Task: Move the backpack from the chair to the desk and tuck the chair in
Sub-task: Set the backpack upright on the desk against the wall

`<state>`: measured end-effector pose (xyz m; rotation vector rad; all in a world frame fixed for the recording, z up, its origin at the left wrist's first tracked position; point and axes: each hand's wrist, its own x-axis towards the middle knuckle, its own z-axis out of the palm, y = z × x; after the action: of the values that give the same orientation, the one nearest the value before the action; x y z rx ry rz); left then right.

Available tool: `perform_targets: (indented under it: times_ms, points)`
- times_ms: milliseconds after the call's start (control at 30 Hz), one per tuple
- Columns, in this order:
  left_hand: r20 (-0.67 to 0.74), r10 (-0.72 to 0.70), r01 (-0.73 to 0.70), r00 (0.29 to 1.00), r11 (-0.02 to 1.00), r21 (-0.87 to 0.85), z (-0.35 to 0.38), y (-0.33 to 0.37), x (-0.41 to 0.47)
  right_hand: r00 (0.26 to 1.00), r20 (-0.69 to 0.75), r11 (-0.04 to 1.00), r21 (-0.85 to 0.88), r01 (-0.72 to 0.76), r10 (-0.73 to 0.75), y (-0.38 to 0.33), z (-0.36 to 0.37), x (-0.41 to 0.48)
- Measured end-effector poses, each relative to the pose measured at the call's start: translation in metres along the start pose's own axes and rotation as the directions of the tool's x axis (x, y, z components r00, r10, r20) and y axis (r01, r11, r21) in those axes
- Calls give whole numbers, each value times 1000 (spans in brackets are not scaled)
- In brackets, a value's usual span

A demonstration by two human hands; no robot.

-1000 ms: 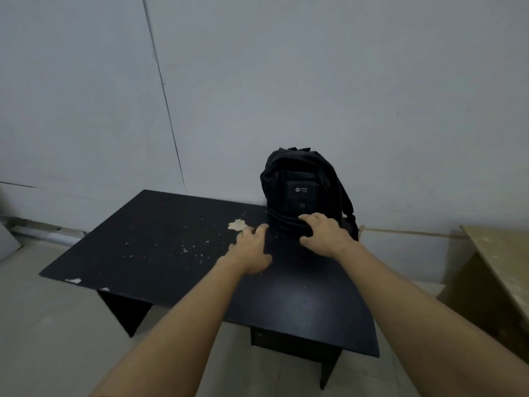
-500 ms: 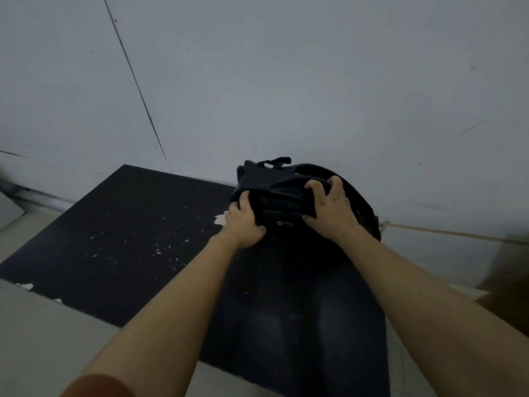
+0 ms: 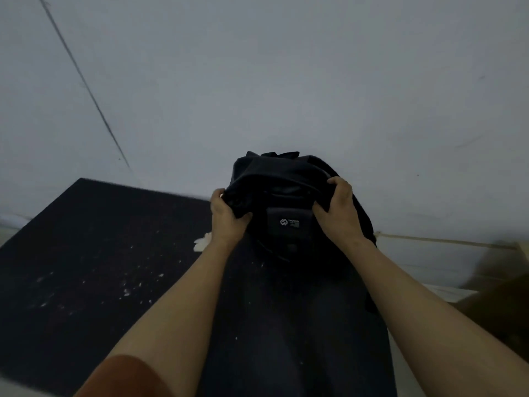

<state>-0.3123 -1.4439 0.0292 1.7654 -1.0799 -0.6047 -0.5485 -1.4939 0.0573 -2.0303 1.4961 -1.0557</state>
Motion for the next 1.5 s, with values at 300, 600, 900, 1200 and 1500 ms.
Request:
perform_targets:
  times_ms: [300, 600, 900, 1200, 1500]
  points:
    - [144, -46, 61, 989, 993, -104, 44, -12, 85, 938, -242, 945, 274, -180, 249, 30, 14, 28]
    - [48, 114, -108, 992, 987, -116, 78, 22, 101, 958, -211, 979, -20, -202, 194, 49, -13, 56]
    - [0, 298, -296, 955, 948, -118, 66, 72, 122, 971, -211, 986, -96, -139, 116, 44, -43, 128]
    - [301, 174, -198, 938, 979, 52, 76, 65, 165, 867, -108, 873, 102, -477, 486, 72, -7, 157]
    - [560, -22, 312, 828, 848, -427, 67, 17, 170, 810, -30, 725, 466, -508, 586, 88, 25, 98]
